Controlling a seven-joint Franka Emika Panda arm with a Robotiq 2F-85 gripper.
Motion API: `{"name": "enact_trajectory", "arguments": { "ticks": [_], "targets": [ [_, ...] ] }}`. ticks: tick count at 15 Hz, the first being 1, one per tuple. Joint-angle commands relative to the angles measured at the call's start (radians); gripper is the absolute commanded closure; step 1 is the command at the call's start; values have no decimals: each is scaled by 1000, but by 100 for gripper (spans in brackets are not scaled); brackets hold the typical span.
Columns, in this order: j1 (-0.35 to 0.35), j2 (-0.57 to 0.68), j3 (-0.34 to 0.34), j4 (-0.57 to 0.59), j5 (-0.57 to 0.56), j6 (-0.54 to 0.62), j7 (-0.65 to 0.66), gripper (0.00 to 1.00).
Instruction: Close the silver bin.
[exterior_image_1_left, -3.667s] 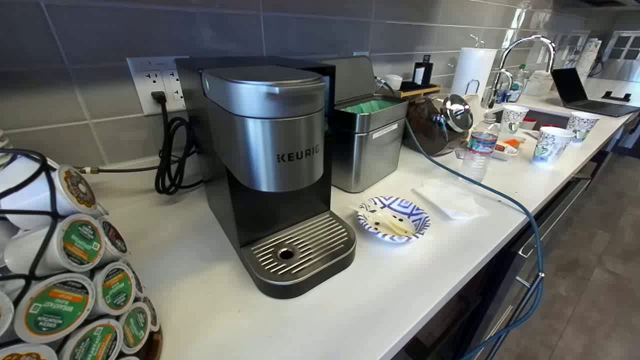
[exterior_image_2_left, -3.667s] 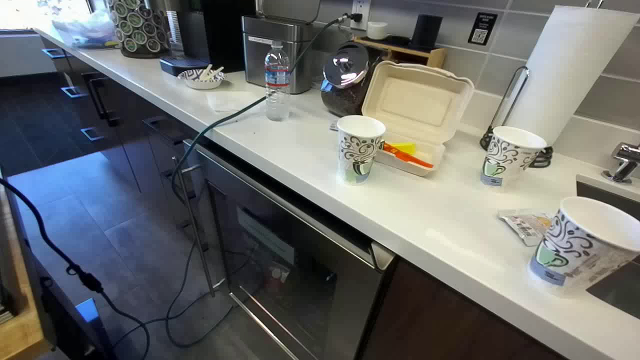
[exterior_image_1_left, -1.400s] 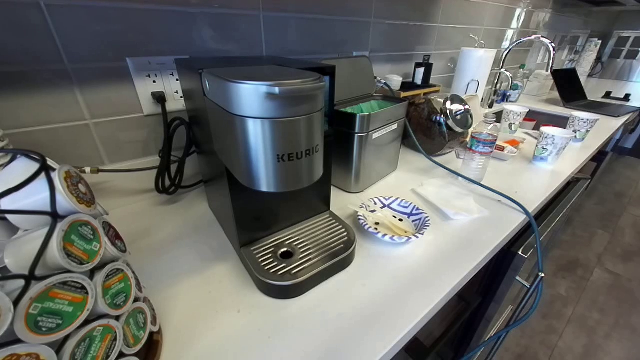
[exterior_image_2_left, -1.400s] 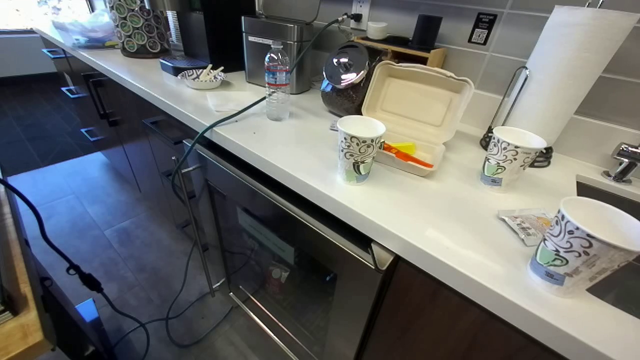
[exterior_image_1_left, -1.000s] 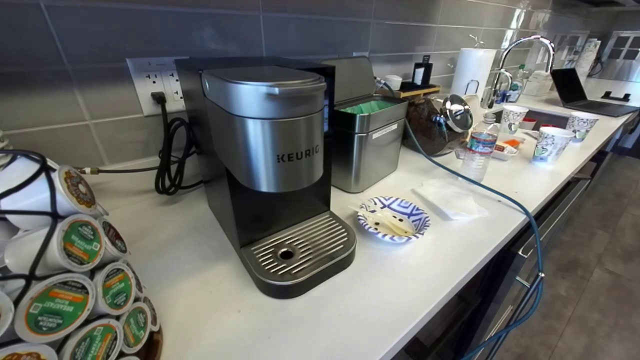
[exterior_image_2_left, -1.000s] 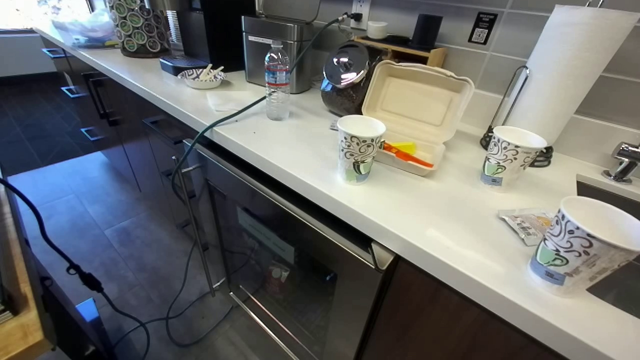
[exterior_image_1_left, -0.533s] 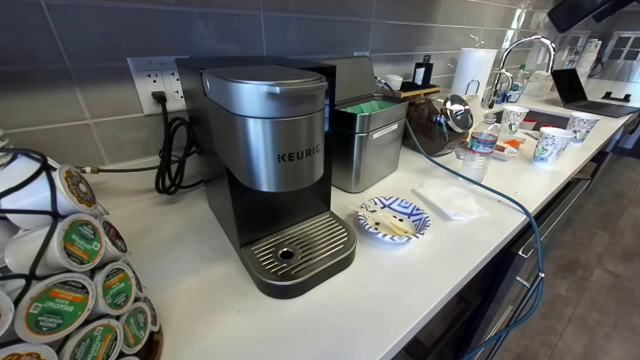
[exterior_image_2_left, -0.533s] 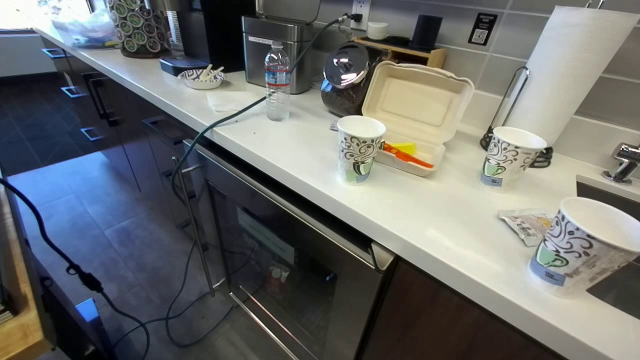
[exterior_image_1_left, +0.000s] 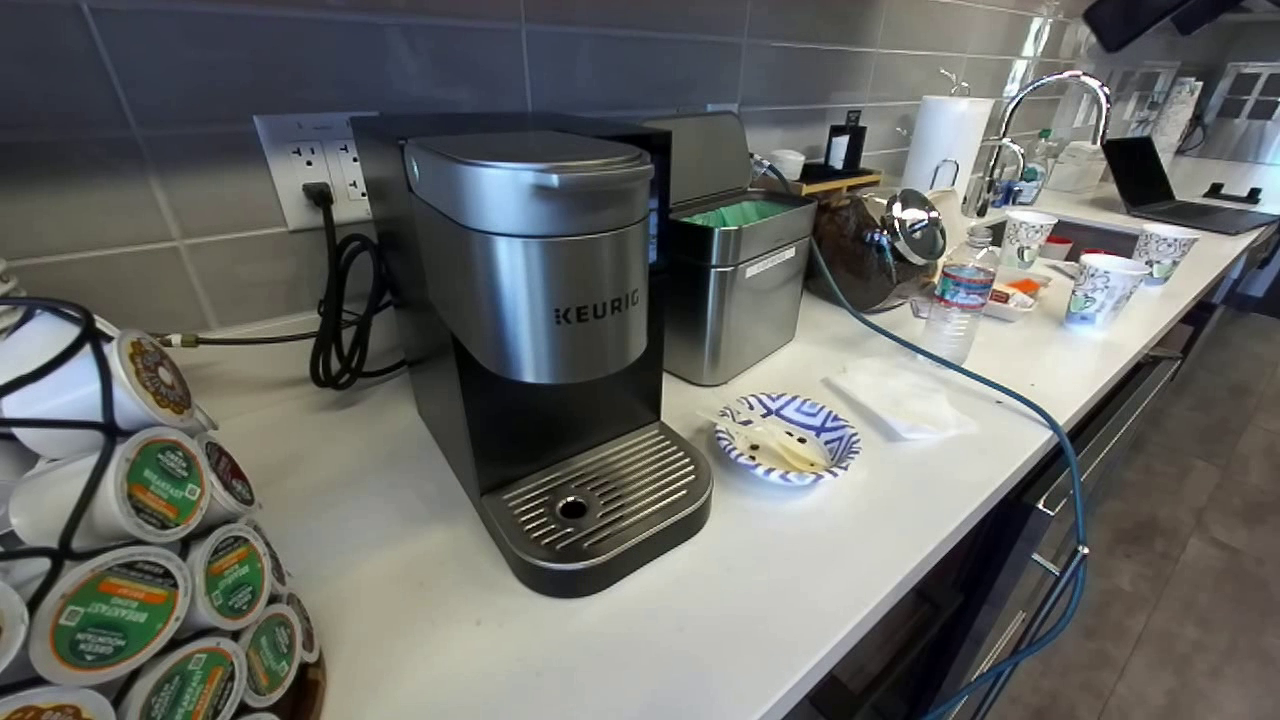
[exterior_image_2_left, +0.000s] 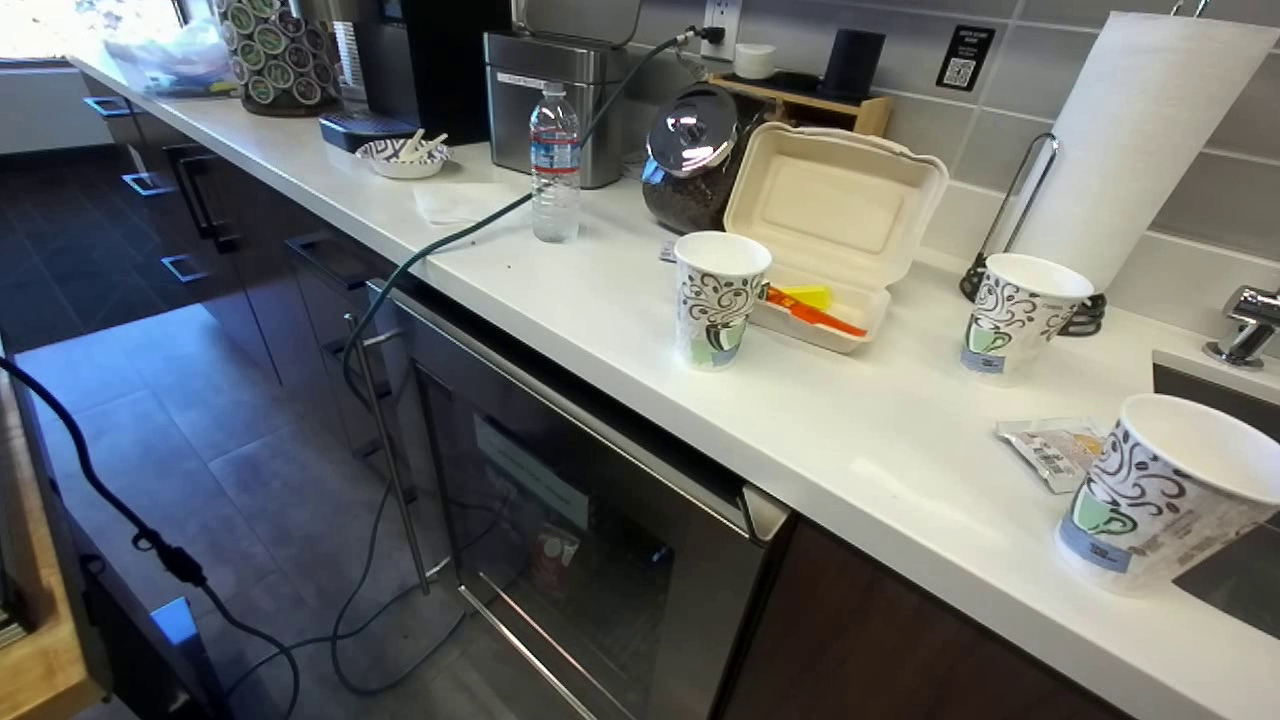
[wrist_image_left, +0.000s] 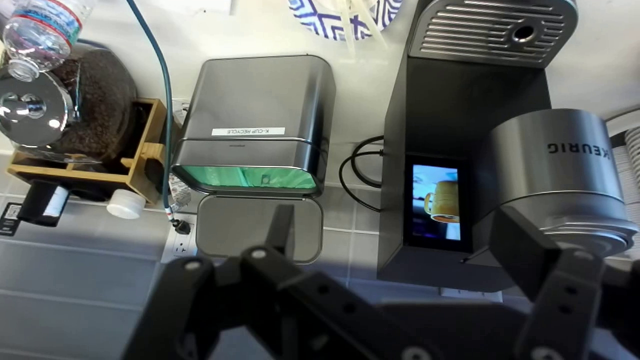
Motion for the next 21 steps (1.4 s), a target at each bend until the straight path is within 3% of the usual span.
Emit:
{"name": "enact_trajectory", "arguments": {
  "ticks": [1,4,8,10,13,14,15,17,21],
  "targets": [
    [-49,30,24,16,-68,41,65,0],
    [-137,109,24,55,-158,162,41,0],
    [-183,306,-60,158,-207,255,-105,0],
    [-153,421,-124,229,-131,269,-266,0],
    [-56,591,-247,379,-19,236,-497,0],
    [46,632,-346,424,-18,221,-516,0],
    [21,526,-341,309,-100,257,-406,0],
    [92,606,-413,382,-58,258,-479,0],
    [119,639,-421,415,-49,257,-492,0]
  ]
}}
